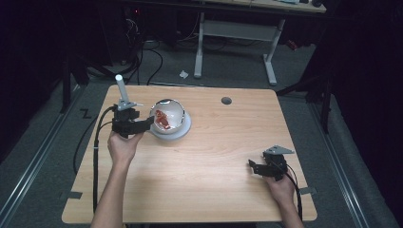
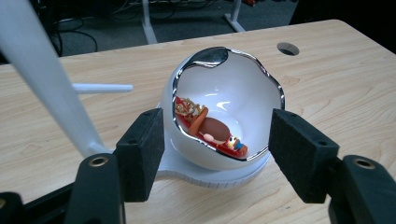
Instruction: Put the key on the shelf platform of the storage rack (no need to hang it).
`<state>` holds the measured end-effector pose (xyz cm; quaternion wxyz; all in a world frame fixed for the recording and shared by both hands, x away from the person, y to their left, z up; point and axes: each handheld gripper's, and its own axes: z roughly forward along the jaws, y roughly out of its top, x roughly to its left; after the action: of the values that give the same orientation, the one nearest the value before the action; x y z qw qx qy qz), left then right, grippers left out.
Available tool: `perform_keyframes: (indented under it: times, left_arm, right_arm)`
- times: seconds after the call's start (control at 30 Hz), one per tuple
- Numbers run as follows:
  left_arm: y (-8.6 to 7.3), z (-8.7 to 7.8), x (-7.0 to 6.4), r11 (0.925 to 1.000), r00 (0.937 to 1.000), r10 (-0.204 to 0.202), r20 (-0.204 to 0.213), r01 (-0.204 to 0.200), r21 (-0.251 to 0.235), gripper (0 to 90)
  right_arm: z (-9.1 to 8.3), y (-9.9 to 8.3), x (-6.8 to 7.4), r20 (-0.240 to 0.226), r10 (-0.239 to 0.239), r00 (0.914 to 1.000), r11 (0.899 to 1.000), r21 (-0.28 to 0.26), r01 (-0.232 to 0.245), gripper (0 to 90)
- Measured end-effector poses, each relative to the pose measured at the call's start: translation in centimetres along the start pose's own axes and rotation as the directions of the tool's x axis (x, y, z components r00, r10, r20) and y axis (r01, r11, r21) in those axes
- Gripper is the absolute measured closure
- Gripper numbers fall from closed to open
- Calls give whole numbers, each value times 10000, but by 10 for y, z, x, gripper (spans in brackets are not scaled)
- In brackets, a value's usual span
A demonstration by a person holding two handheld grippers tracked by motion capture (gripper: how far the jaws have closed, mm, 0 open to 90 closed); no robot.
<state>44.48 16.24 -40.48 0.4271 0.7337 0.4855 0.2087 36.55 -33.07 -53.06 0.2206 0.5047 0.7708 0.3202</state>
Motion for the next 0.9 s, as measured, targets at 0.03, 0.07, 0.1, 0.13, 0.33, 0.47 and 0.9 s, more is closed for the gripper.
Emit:
perform_keyframes:
  times: [0.03,0.07,0.1,0.13,0.33,0.47,0.9]
  left_arm:
    - [0,-4,1,10000,10000,23,-34,-23,-10,359]
    - [0,-4,1,10000,10000,23,-34,-23,-10,357]
    - [0,-6,2,10000,10000,14,-49,-14,-79,356]
    - [0,-10,2,9998,10000,-7,-39,6,-209,356]
    - [-2,-19,5,9995,10000,-37,-90,34,-301,348]
    - [-7,-26,8,9991,9998,-144,-98,140,-410,344]
    - [-18,-40,12,9985,9994,-316,-153,309,-451,338]
  right_arm:
    - [0,0,0,1,0,10000,10000,-2,0,257]
    - [0,0,0,0,-1,10000,10000,-2,1,257]
    - [0,0,0,0,-3,10000,10000,-2,3,257]
    - [0,0,0,1,-1,10000,10000,-1,1,257]
    - [0,0,0,0,1,10000,10000,-1,-1,257]
    - [0,0,0,1,-2,10000,10000,-4,2,257]
    - [0,0,0,1,1,10000,10000,-2,-1,257]
